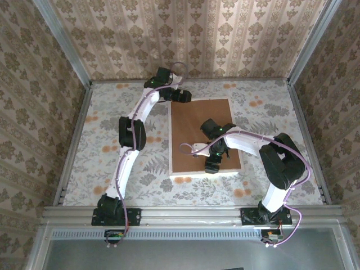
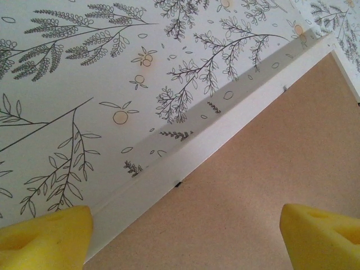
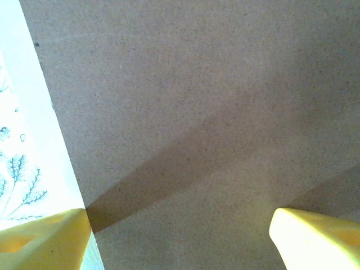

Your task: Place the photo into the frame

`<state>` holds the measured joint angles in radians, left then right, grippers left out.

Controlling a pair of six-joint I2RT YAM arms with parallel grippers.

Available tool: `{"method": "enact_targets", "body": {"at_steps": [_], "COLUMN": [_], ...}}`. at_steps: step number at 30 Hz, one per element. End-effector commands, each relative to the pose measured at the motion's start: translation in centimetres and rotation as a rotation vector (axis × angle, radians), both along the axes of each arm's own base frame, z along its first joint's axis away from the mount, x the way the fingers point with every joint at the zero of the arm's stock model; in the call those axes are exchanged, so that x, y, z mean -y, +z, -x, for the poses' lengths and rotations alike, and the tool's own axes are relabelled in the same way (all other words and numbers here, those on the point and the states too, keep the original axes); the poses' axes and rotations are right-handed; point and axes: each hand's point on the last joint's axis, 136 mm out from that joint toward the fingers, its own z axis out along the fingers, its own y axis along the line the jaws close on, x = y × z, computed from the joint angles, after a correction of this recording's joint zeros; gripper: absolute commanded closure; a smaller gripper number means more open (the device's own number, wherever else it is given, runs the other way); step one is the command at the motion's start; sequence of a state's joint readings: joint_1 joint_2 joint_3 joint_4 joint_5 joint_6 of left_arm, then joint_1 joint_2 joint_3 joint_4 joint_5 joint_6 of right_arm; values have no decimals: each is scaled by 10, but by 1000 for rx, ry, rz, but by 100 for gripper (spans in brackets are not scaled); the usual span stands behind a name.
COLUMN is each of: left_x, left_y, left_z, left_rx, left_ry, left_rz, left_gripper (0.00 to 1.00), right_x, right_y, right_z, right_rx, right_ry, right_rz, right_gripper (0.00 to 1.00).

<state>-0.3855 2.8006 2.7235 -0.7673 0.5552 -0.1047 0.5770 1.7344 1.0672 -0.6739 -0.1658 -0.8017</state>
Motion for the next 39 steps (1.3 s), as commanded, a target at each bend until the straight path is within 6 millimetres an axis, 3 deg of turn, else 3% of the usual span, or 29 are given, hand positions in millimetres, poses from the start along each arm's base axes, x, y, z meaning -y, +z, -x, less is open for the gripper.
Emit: {"method": "enact_targets", "body": {"at_steps": [1,9,15,19,22,27,30,34,37,39], "left_x": [7,1,0,0,0,-3,-7,-16,-29,-41], "left_y": [-34,-34,-33,-31,-22,14,37,69,81,88], "left_z": [35,29,28,25,17,-7,-22,-36,-35,-28], "left_rx": [-179,-171,-165,-155,-125,13,86,159,163,156], "left_ry": [-36,-10,-6,0,22,81,130,190,250,307], "left_rz": [-19,-28,-28,-30,-18,8,27,44,31,20], "left_gripper": [13,13,12,11,7,3,1,0,0,1], "right_x": [-22,-10,-4,-9,-16,-12,12,79,130,151], "right_y": [18,25,19,26,40,70,85,91,83,76], "right_z": [-37,-14,-14,-16,-25,-46,-62,-76,-76,-75], "right_rx": [162,140,149,159,182,169,134,147,120,135], "right_ry": [17,17,11,-21,-139,-493,-777,-1240,-1538,-1633], "right_rz": [-89,-44,-10,-44,-128,-312,-420,-460,-456,-431], "right_gripper": [12,8,8,8,8,8,7,6,6,6]}}
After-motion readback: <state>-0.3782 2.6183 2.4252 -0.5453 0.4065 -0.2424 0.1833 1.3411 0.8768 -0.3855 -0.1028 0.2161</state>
